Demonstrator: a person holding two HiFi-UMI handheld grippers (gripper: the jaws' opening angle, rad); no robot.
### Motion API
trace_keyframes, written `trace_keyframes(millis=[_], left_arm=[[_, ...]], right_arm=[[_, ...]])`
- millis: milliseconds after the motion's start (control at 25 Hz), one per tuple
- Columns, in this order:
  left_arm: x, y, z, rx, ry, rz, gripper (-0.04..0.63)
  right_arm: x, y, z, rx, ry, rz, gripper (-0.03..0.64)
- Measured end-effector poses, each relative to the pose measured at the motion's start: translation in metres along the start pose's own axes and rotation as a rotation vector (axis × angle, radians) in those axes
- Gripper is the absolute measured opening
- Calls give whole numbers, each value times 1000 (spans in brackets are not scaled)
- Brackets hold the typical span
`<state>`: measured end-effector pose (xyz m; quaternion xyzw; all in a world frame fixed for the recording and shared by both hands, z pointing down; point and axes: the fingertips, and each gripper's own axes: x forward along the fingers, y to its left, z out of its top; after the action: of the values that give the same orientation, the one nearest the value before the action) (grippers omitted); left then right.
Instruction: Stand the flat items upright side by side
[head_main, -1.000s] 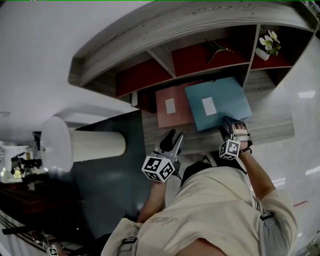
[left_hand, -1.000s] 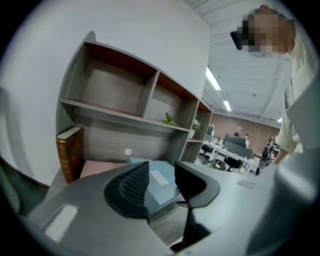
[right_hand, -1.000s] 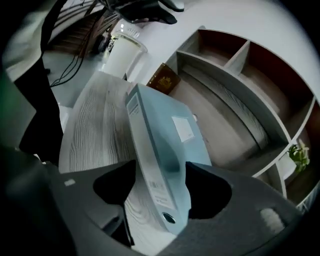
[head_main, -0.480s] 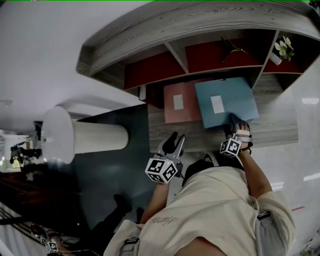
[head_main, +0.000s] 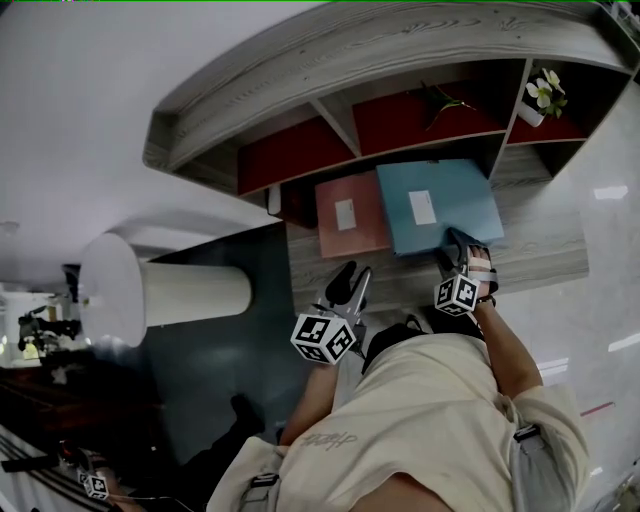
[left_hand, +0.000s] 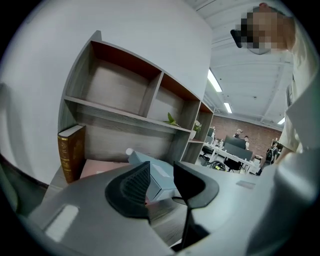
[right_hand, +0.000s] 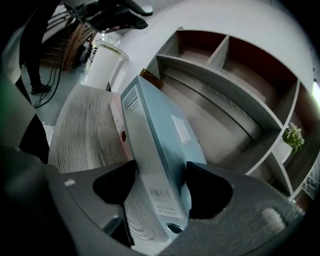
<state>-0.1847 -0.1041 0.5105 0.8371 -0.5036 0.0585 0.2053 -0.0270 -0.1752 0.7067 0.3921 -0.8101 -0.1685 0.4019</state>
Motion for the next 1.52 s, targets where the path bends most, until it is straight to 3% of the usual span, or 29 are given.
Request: trace_keyframes(millis=[120, 440, 640, 800, 1120, 1520], left_arm=[[5, -3, 1, 6, -2, -13, 161], [12, -2, 5, -1, -17, -10, 161], [15, -5, 5, 0, -21, -13, 160], [14, -5, 5, 1, -27, -8, 160], [13, 0, 5, -3, -28, 3, 158], [28, -9, 10, 19, -10, -26, 158]], right_arm=[[-7, -9, 6, 66, -39, -2, 318], [-28, -46, 16, 398, -152, -10, 314], [-38, -66, 17, 535, -200, -10, 313], [-44, -74, 12, 617, -224, 15, 313], [-60, -101, -19, 944, -266, -17, 301], [-67, -111, -32, 953, -257, -68, 282]])
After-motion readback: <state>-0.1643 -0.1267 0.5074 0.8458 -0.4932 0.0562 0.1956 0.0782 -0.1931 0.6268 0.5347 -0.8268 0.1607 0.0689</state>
